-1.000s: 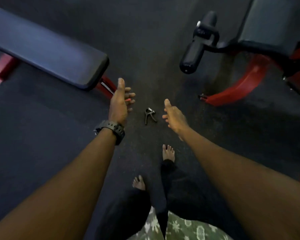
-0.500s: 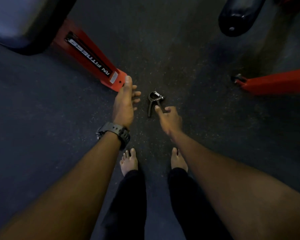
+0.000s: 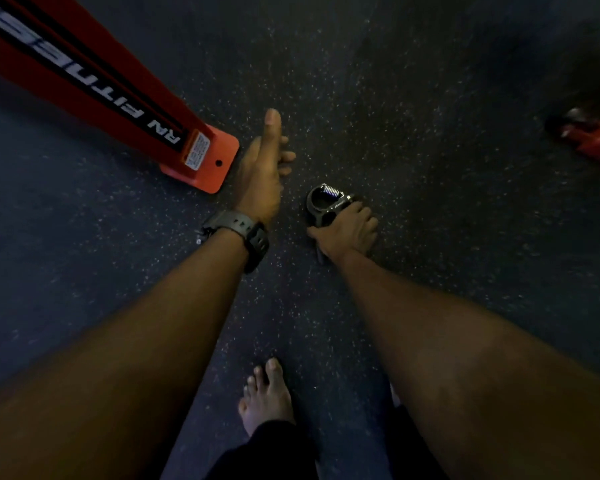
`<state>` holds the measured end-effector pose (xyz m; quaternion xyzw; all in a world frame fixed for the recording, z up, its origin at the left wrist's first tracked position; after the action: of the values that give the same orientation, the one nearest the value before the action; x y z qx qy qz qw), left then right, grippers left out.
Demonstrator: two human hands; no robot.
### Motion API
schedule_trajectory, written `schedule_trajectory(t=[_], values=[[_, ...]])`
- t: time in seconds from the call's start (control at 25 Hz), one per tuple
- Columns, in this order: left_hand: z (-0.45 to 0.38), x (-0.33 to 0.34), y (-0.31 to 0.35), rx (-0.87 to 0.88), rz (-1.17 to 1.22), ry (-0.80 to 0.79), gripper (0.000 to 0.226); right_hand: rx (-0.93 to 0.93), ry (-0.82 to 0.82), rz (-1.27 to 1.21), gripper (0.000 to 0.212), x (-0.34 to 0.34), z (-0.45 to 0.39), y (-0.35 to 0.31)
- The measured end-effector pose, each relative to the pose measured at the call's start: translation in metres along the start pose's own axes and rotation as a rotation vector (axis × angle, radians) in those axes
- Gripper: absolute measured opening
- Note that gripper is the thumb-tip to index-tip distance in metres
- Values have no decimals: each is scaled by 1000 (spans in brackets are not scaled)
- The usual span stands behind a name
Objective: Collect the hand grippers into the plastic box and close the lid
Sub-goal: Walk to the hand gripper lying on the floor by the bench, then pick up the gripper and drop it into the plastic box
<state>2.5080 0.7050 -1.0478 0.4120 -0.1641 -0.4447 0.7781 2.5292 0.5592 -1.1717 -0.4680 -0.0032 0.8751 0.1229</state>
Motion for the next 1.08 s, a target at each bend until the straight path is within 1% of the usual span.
schedule_trajectory(t=[0.04, 0.12, 0.2, 0.28, 0.36, 0.4, 0.44, 0.52, 0.6, 0.72, 0.8, 0.84, 0.88, 0.92, 1.0, 1.08], values=[[-1, 2, 8, 3, 10, -9, 66, -7, -31, -39, 112, -4, -2, 1], [5, 5, 32, 18, 24, -12, 67, 37, -130, -267, 101, -25, 1, -3], [17, 10, 64, 41, 26, -5, 67, 87, -166, -515, 74, -62, 10, -9], [37, 17, 109, 71, 24, 5, 65, 96, -151, -650, 51, -118, 26, -17], [61, 27, 165, 122, 9, 2, 61, 40, -109, -745, 36, -189, 48, -27], [78, 34, 204, 165, -6, -6, 60, 0, -79, -784, 29, -233, 61, -32], [96, 41, 247, 211, -14, -18, 60, -38, -52, -824, 27, -282, 77, -35], [145, 57, 343, 310, -7, -44, 61, -100, 27, -894, 29, -394, 115, -38], [205, 73, 441, 411, 11, -92, 62, -155, 103, -966, 30, -505, 159, -31], [298, 98, 565, 541, 59, -183, 59, -189, 223, -1064, 31, -649, 227, -12], [373, 116, 637, 627, 83, -269, 59, -203, 302, -1128, 44, -742, 288, 12], [413, 124, 667, 666, 98, -315, 59, -218, 363, -1138, 50, -785, 324, 27], [454, 133, 693, 700, 112, -378, 60, -236, 433, -1155, 50, -825, 359, 44], [495, 141, 713, 726, 118, -453, 60, -256, 505, -1190, 46, -859, 395, 63], [570, 156, 734, 768, 108, -579, 61, -292, 650, -1269, 34, -909, 463, 104], [648, 170, 743, 814, 112, -719, 59, -307, 803, -1304, 32, -946, 538, 151]])
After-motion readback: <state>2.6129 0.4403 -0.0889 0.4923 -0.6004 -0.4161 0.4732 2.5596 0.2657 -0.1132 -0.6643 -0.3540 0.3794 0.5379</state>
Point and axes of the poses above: each hand's wrist, its own z-axis away from the middle knuckle, its own x-axis out of the palm, y = z × x, the point moved 3 cm from there along -z, towards the middle knuckle, and after that the axes turned 2 degrees about z, right-handed, at the moved point
